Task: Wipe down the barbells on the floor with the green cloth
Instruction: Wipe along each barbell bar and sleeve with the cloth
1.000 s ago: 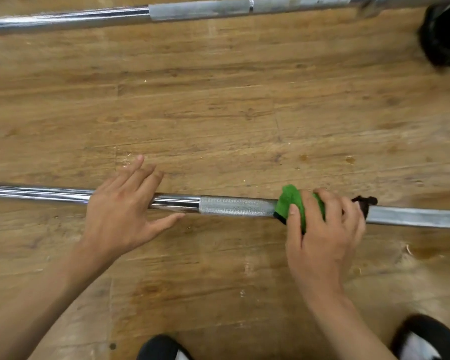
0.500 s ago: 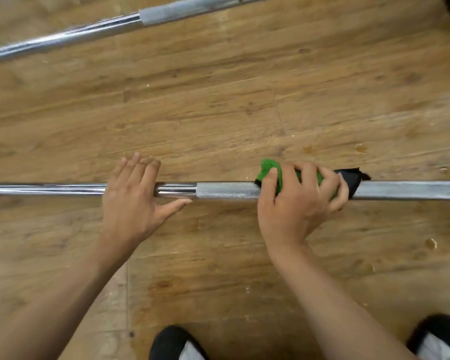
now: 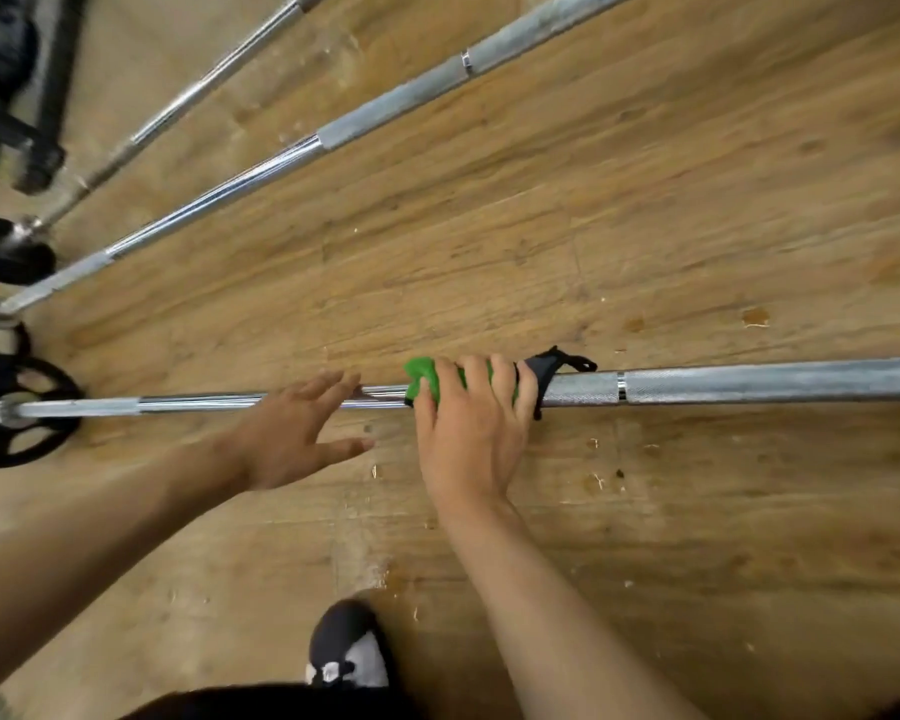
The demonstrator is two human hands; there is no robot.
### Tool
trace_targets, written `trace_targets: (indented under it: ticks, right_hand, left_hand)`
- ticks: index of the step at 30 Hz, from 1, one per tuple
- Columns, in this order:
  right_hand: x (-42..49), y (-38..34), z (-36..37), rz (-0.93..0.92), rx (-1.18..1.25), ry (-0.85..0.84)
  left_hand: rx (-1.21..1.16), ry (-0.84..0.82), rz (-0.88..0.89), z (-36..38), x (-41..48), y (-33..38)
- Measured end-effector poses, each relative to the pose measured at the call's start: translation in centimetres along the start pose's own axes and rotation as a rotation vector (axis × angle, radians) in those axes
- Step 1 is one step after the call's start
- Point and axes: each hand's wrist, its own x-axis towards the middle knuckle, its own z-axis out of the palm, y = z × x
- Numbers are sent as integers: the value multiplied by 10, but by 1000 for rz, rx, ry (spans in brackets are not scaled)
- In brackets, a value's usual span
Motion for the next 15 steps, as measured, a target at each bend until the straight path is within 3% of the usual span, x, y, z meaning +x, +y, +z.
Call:
trace_targets:
  ticks: [3,6,15]
  right_hand:
    - [-3,15,0,-140,-19,-5]
    - [-6,17,4,-128,-33,46]
    - [-8,18,28,-165,-190,344]
  left_hand:
    - [47,-31,47,-11,-4,-13]
    - [-4,27,70,6,5,-21]
    - [96,284,467,43,31,-68]
